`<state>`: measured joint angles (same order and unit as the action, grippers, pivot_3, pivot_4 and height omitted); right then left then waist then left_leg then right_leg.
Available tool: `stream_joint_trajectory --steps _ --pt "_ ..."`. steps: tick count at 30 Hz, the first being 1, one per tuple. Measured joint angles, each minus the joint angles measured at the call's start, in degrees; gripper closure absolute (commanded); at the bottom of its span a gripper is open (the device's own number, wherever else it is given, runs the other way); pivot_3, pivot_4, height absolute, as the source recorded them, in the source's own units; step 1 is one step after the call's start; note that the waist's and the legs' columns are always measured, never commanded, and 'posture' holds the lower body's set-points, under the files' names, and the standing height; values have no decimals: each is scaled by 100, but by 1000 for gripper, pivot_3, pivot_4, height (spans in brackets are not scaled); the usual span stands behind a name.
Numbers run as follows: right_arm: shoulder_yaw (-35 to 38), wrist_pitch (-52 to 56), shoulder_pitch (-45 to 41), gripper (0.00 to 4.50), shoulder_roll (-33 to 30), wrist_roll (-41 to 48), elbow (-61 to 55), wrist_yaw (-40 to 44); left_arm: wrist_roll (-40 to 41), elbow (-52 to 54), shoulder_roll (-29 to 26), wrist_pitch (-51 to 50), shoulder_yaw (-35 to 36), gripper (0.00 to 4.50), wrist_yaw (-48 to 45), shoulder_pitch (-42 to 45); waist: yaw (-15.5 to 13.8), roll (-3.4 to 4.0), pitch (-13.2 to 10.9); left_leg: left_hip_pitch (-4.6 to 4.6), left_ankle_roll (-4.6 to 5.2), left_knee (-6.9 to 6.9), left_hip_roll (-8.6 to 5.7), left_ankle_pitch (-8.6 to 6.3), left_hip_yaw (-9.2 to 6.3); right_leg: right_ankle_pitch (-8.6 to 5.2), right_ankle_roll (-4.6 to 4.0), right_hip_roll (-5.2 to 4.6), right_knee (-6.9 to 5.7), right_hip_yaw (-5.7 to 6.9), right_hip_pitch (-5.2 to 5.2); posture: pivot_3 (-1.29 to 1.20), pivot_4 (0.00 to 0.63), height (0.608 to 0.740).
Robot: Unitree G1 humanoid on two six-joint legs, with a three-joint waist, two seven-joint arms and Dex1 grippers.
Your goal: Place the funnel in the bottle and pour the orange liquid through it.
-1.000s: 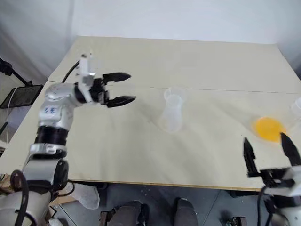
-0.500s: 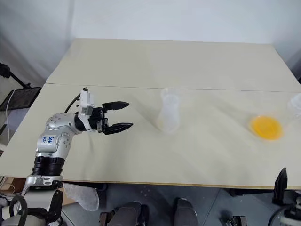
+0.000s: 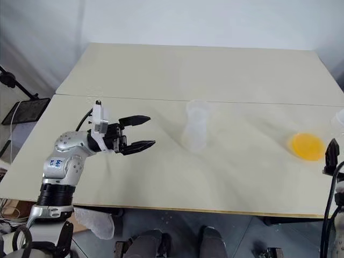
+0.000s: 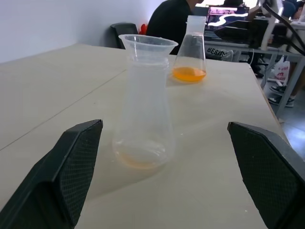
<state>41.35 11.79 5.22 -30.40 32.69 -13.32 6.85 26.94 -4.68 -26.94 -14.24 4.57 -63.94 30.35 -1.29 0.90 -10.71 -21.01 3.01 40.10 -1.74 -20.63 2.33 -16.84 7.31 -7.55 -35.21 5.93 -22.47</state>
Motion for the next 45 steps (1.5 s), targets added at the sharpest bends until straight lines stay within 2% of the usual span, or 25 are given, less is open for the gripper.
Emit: stream_joint_trajectory --steps 5,9,14,17,21,22,31,34,39,42,45 --pt "-36 380 -954 0 -311 56 776 -12 17 210 6 15 17 28 175 -109 -2 0 0 -3 1 -2 0 1 -2 0 0 -1 0 4 -2 0 150 740" --pt "-61 474 -1242 0 -367 40 1161 131 37 241 -5 14 22 28 227 -221 -7 0 0 -9 1 -2 -1 1 -6 0 0 -1 1 9 -3 0 150 740" --pt "-291 476 -1869 0 -750 -170 1900 429 63 415 -63 50 98 28 284 -338 21 1 0 -7 5 -2 1 4 10 1 2 0 10 9 -3 0 150 740" --pt "-391 381 -2069 554 -750 -256 2165 540 78 429 -62 54 114 0 351 -395 7 1 0 -9 5 -3 1 4 7 1 2 -1 10 9 -3 0 150 740" --pt "-464 310 -2081 1954 -750 -359 2285 640 80 445 -62 55 115 0 415 -457 0 1 0 -11 5 -2 -1 4 5 3 5 -2 12 11 -2 0 150 740" --pt "-479 303 -2086 2067 -748 -365 2285 650 80 450 -62 57 113 0 432 -457 5 1 0 -11 4 -2 -1 4 5 3 5 -2 13 11 -2 0 150 740" --pt "-606 -65 -2098 2066 -709 -643 2223 669 81 444 -63 128 115 0 444 -422 8 5 -2 -11 3 -3 -1 5 6 3 5 0 13 14 -4 0 150 740" --pt "-951 -232 -2238 2066 -693 -802 1770 764 81 391 -66 150 115 0 442 -393 28 9 -5 -11 1 -3 0 5 10 3 5 2 12 17 -9 0 150 740" --pt "-1803 279 -2572 2066 -762 -1381 580 513 81 373 -65 180 113 0 440 -292 85 10 -5 -13 -3 -7 6 6 0 3 5 3 9 16 -11 0 150 740" --pt "-2512 740 -2622 2066 -816 -1869 46 440 83 366 -64 180 124 0 456 -289 59 10 -5 -19 -2 -5 -1 6 -5 3 5 -1 14 17 -11 0 150 740" --pt "-3424 686 -2773 2066 -820 -2499 -299 557 90 367 18 183 136 0 534 -280 50 10 -5 -19 -2 -6 -2 6 -6 3 5 0 14 20 -11 0 150 740"
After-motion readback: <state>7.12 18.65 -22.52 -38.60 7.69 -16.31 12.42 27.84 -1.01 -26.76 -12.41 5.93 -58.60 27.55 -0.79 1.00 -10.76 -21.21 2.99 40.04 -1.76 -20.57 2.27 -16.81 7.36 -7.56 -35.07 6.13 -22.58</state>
